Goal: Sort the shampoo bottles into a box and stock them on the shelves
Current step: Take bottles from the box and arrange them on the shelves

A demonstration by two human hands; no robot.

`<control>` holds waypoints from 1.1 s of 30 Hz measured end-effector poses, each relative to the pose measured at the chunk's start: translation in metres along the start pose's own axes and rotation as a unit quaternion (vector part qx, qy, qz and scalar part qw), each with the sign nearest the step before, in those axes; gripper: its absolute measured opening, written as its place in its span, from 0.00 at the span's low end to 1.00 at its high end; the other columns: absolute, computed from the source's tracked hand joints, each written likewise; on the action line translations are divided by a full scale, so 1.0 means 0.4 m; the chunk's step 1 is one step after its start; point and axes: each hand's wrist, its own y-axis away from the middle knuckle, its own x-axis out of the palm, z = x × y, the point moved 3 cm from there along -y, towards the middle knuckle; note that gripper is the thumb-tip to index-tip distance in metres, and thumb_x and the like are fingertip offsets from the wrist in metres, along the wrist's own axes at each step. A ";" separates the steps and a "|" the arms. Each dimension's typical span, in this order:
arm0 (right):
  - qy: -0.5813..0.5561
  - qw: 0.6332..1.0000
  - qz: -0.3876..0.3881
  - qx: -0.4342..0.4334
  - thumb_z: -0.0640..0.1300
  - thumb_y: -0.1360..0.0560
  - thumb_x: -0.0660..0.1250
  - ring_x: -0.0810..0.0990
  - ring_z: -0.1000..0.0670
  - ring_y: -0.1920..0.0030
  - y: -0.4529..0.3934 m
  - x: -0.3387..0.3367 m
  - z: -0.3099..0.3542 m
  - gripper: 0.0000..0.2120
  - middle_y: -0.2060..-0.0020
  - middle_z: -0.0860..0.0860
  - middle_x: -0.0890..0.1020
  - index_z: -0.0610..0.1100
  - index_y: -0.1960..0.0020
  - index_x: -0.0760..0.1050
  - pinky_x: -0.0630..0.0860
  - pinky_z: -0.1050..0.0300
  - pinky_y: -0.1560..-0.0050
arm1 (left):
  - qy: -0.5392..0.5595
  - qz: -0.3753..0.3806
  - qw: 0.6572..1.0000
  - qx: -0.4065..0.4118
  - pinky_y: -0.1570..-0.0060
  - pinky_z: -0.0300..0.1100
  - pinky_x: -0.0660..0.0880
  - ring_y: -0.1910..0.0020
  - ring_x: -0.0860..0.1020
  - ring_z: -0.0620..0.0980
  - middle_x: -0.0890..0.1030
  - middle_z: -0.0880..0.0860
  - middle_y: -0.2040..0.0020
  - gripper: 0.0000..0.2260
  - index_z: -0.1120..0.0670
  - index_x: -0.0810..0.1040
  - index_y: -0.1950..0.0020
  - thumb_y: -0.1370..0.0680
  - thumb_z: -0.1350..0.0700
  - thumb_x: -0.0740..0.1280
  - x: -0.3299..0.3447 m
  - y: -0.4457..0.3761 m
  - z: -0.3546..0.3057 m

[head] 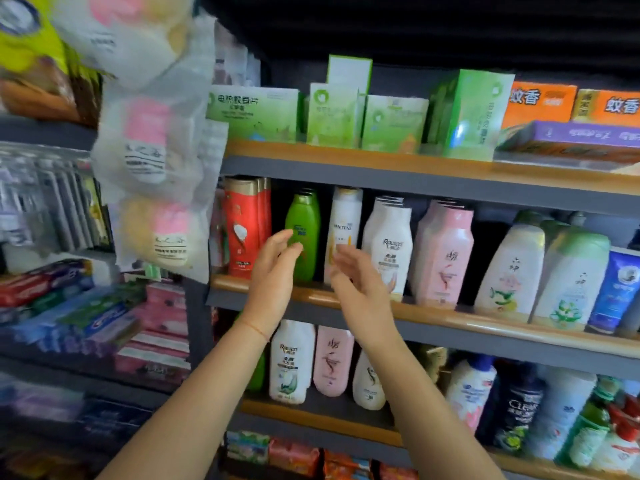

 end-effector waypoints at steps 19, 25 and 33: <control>-0.131 0.964 -0.115 0.202 0.86 0.45 0.56 0.65 0.51 0.25 -0.222 0.209 -0.066 0.53 0.26 0.58 0.68 0.64 0.25 0.62 0.57 0.41 0.24 | 0.127 0.092 0.976 -0.153 0.29 0.45 0.58 0.22 0.59 0.49 0.58 0.48 0.20 0.30 0.47 0.53 0.18 0.18 0.38 0.56 0.018 -0.205 0.040; -0.087 0.969 -0.112 0.202 0.79 0.37 0.51 0.59 0.50 0.23 -0.255 0.207 -0.025 0.49 0.22 0.55 0.61 0.58 0.21 0.57 0.55 0.43 0.23 | 0.133 0.086 0.974 -0.164 0.28 0.47 0.60 0.24 0.62 0.49 0.62 0.48 0.21 0.32 0.46 0.57 0.19 0.20 0.35 0.57 0.034 -0.233 0.049; -0.057 0.975 -0.091 0.196 0.76 0.28 0.52 0.62 0.49 0.24 -0.297 0.183 -0.054 0.41 0.22 0.54 0.62 0.57 0.21 0.56 0.57 0.50 0.25 | 0.084 0.111 0.980 -0.142 0.36 0.43 0.60 0.23 0.60 0.48 0.59 0.45 0.20 0.37 0.42 0.54 0.19 0.25 0.28 0.58 0.041 -0.244 0.050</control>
